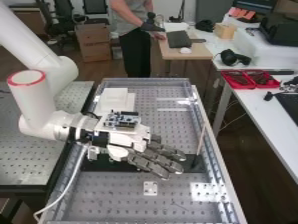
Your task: Grab the pcb board and place it in the clear container
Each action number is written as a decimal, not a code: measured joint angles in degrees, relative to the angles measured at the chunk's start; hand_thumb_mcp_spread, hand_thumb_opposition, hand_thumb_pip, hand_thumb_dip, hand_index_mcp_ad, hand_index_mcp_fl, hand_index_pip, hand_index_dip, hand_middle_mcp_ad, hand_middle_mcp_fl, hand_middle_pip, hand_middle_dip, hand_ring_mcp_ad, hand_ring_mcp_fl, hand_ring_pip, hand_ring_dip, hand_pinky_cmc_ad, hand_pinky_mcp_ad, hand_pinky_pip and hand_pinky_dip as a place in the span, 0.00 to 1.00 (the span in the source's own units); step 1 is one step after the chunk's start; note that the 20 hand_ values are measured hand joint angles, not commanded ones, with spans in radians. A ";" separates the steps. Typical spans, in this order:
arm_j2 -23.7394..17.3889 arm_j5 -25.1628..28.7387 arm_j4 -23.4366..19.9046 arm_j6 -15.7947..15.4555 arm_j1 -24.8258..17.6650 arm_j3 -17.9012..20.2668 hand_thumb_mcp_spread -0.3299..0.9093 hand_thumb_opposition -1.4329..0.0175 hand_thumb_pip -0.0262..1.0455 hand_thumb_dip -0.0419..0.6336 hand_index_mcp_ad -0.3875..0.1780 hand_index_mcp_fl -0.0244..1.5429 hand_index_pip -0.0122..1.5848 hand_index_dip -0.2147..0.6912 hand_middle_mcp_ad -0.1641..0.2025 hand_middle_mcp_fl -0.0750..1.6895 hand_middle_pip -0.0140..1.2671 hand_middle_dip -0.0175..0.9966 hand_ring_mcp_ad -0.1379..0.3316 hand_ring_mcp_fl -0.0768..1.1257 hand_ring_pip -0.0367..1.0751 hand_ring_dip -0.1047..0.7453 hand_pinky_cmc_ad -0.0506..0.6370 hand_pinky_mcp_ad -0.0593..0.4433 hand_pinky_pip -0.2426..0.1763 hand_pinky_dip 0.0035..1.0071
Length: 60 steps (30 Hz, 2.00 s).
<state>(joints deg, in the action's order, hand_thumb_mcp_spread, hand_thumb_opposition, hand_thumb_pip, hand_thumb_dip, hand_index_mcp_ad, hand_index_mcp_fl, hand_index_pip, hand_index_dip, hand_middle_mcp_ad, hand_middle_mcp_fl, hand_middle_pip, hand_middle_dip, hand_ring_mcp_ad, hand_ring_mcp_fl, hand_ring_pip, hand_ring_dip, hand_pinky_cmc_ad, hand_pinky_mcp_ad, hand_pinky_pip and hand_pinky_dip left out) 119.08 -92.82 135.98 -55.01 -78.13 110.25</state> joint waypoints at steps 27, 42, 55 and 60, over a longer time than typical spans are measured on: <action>1.25 -2.09 0.98 0.17 0.28 -1.44 0.64 0.39 0.70 0.44 0.55 0.18 0.98 0.34 0.65 0.07 0.12 0.15 0.82 0.06 0.11 0.13 0.50 0.51 0.36 0.36; 1.86 -2.79 1.78 0.23 0.83 -2.50 0.64 0.39 0.70 0.44 0.56 0.17 0.98 0.34 0.65 0.07 0.12 0.15 0.82 0.07 0.11 0.14 0.50 0.51 0.37 0.36; 1.94 -3.08 2.46 0.29 0.92 -2.81 0.64 0.39 0.70 0.44 0.55 0.16 0.98 0.34 0.65 0.07 0.12 0.15 0.82 0.06 0.11 0.14 0.50 0.51 0.36 0.36; 2.13 -3.11 2.42 0.42 0.87 -2.84 0.64 0.39 0.70 0.44 0.55 0.16 0.98 0.34 0.64 0.07 0.12 0.15 0.82 0.06 0.11 0.14 0.50 0.51 0.36 0.36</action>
<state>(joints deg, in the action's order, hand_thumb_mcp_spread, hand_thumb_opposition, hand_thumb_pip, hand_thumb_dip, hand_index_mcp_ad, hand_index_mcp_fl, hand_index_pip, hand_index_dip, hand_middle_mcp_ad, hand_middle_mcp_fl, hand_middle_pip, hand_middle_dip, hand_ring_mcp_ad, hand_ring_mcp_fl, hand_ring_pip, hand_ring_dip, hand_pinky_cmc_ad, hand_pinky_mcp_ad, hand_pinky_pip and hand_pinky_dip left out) 121.21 -95.93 138.40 -54.59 -77.25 107.41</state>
